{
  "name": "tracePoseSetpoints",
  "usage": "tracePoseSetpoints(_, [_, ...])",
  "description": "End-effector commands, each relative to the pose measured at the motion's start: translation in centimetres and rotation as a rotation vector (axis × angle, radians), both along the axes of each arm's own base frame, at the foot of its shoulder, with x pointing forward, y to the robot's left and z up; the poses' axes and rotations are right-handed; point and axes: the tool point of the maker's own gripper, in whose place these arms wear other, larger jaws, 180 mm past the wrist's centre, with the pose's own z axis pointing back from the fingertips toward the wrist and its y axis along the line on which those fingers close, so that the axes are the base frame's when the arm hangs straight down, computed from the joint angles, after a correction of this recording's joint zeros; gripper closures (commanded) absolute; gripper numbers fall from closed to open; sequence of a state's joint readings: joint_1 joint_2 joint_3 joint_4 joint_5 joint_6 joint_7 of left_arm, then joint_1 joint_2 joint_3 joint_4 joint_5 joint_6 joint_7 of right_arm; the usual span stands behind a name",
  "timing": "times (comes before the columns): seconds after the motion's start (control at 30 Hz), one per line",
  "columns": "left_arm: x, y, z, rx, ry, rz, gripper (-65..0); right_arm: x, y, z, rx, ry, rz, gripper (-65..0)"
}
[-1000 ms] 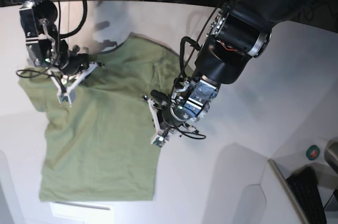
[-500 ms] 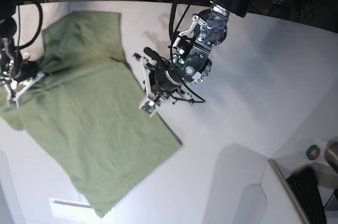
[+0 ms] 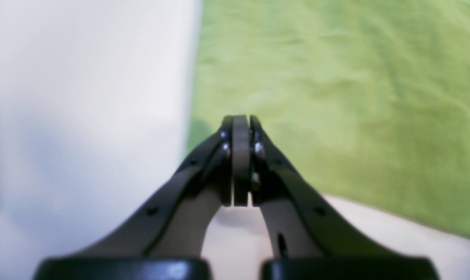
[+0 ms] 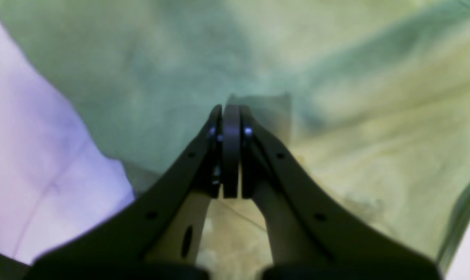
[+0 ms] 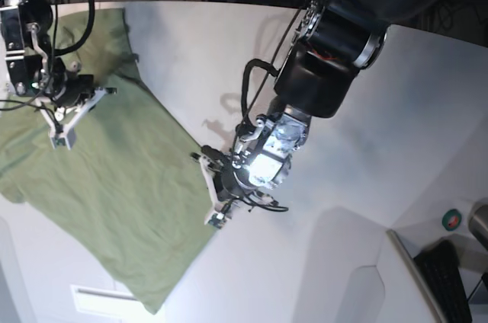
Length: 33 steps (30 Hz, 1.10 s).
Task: Layout the t-shirt on the table in an organized manner, then fold the t-shirt properly
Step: 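Move the left gripper to the shirt's side edge and grasp it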
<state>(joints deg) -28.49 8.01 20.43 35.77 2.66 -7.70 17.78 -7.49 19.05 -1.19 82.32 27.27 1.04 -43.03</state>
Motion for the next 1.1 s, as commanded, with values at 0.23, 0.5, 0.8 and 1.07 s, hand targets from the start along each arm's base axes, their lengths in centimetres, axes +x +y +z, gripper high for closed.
tracePoseSetpoints(0.23, [-1.0, 2.2, -2.6, 0.031, 0.038, 0.011, 0.0, -1.2, -5.6, -3.3, -0.075, 0.093, -0.093, 0.0])
tracePoseSetpoints(0.5, [-7.6, 6.2, -5.1, 0.086, 0.116, 0.036, 0.0, -0.5, -7.7, -5.7, -0.058, 0.08, -0.093, 0.0])
tracePoseSetpoints(0.8, [-10.6, 2.9, 3.7, -0.011, -0.027, 0.006, 0.0, 1.0, -8.1, -4.3, -0.096, 0.046, -0.033, 0.0])
tracePoseSetpoints(1.07, [-7.6, 6.7, 8.4, -0.02, -0.116, 0.131, 0.0, 0.5, -7.6, -0.3, -0.136, -0.01, 0.069, 0.0])
